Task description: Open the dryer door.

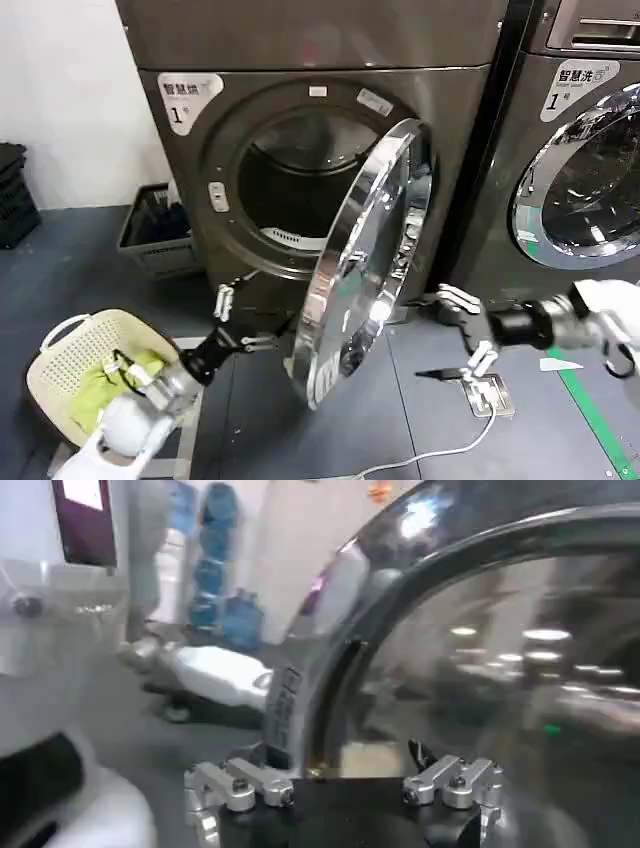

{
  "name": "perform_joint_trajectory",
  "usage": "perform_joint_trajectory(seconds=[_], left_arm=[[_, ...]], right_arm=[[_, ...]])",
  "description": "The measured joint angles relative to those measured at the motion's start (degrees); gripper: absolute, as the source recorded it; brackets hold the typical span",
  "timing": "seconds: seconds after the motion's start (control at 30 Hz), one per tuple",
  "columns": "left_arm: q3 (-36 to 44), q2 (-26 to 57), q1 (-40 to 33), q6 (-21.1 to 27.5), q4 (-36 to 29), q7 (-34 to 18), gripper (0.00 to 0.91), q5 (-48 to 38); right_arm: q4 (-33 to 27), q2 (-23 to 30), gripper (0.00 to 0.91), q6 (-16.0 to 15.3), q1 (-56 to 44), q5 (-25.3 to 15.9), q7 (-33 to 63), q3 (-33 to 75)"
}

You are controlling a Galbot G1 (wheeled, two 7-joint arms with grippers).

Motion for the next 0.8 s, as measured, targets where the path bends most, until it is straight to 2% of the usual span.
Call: perform_joint_trajectory(seconds=[0.17,0.37,0.63,0.8], left_arm=[[4.04,0.29,-3.22,-0.48,0.68,0.34,0.907,-0.73],[8.35,0.47,-6.49,-0.97,1.87,0.32,0.907,-1.57],[14.0,-0.49,-11.75,-1.31,3.62,0.32,0.907,-2.3],[17.2,-1.9,-15.69,-1.33,5.13,0.32,0.907,-2.7]], right_arm=[[2.09,6.09,0.907,4.06,-14.49,0.83,4.16,14.99],[3.59,14.24,0.907,9.92,-25.47,0.25,9.65,27.49],[4.48,24.43,0.907,16.79,-32.57,-5.07,22.22,36.86],[4.62,31.4,0.907,18.36,-33.8,-10.37,33.37,40.53]])
